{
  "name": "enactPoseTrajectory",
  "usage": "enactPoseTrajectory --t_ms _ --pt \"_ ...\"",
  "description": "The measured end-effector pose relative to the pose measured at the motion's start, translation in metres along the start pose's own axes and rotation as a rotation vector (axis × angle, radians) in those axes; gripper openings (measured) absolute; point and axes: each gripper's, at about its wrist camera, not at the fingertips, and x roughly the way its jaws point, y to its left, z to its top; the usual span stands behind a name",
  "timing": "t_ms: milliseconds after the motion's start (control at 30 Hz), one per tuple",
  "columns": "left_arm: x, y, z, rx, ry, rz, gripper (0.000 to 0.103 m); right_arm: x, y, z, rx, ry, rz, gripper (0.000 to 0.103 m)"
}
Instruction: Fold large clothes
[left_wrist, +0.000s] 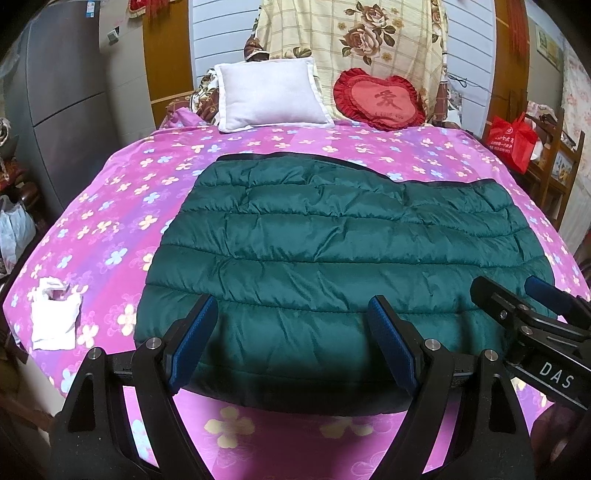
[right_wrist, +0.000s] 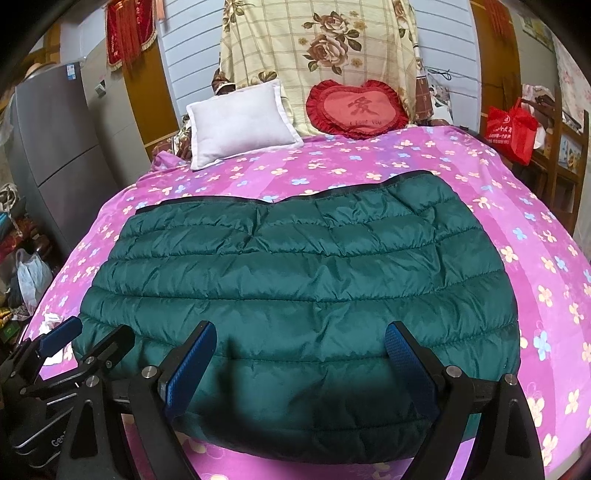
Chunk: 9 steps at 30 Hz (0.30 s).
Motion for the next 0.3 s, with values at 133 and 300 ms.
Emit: enactPoseTrajectory --t_ms 133,300 --pt "-0.0010 -0.0033 -0.0007 0.016 -0.015 -0.009 0.084 0.0016 -0.0005 -0.0004 0.000 0.003 0.002 0.091" --pt "-0.0038 -0.0010 0.0038 0.024 -0.039 -0.034 0.084 0.0019 -0.0043 0.0010 0.002 0.003 0.010 0.091"
